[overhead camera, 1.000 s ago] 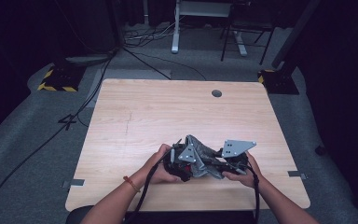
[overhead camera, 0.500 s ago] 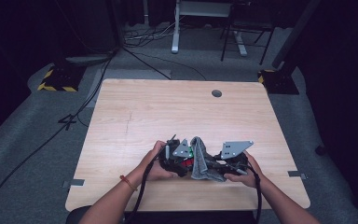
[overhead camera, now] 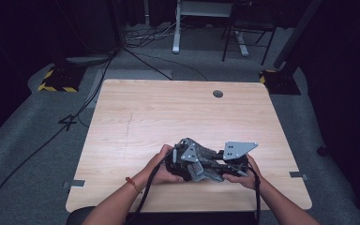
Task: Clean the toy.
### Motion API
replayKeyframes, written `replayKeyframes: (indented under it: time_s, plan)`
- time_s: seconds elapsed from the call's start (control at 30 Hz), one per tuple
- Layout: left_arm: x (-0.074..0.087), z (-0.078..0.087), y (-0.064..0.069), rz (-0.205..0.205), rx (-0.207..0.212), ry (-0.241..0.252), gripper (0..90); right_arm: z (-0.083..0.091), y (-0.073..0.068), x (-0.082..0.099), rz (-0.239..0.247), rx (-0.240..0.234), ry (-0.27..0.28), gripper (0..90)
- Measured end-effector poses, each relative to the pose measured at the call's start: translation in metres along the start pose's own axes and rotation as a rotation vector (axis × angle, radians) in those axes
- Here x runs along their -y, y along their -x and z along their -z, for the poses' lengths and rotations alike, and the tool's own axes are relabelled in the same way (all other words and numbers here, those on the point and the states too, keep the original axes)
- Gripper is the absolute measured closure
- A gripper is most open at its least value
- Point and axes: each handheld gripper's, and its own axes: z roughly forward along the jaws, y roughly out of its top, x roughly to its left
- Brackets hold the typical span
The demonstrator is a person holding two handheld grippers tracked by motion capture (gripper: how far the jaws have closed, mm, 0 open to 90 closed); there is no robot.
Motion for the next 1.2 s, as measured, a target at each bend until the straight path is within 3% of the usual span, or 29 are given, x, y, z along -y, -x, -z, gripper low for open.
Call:
replayKeyframes:
  time_s: [0.13, 0.2, 0.3, 0.4, 0.5, 0.6, 0.7, 0.87, 0.97, 1.1, 1.2]
  plan:
    - [0.0, 0.008, -0.002, 0.0, -0.015, 0.028, 33.5, 0.001, 0.013, 0.014, -0.035, 0.051, -0.085, 78.9]
    - [0.0, 0.011, -0.002, 0.002, -0.022, 0.044, 33.5, 0.001, 0.018, 0.02, -0.064, 0.047, -0.113, 78.9]
    - [0.001, 0.016, -0.003, 0.01, -0.027, 0.052, 33.5, -0.004, 0.022, 0.025, -0.07, 0.051, -0.156, 78.8]
    - [0.001, 0.017, -0.002, 0.0, -0.038, 0.046, 33.5, -0.005, 0.022, 0.025, -0.069, 0.039, -0.137, 78.8]
    - [-0.001, 0.013, -0.001, -0.005, -0.035, 0.028, 33.5, -0.002, 0.016, 0.018, -0.063, 0.028, -0.081, 78.9]
    - [-0.002, 0.006, 0.002, -0.025, -0.025, 0.005, 33.5, -0.001, 0.005, 0.007, -0.016, 0.024, -0.05, 78.9]
    - [-0.004, 0.001, 0.005, -0.036, -0.025, -0.008, 33.5, 0.0, 0.001, 0.001, -0.007, 0.01, 0.001, 79.0]
    - [-0.004, 0.006, 0.003, -0.018, -0.016, 0.024, 33.5, -0.003, 0.007, 0.002, -0.004, 0.094, -0.052, 79.1]
    - [-0.004, 0.014, 0.003, -0.019, -0.03, 0.052, 33.5, -0.005, 0.019, 0.012, -0.051, 0.115, -0.106, 79.2]
    - [-0.004, 0.028, 0.001, -0.005, -0.04, 0.123, 33.6, -0.01, 0.024, 0.024, -0.081, 0.09, -0.169, 79.2]
    - [-0.005, 0.032, 0.001, -0.013, -0.052, 0.14, 33.6, -0.014, 0.021, 0.026, -0.091, 0.037, -0.16, 79.1]
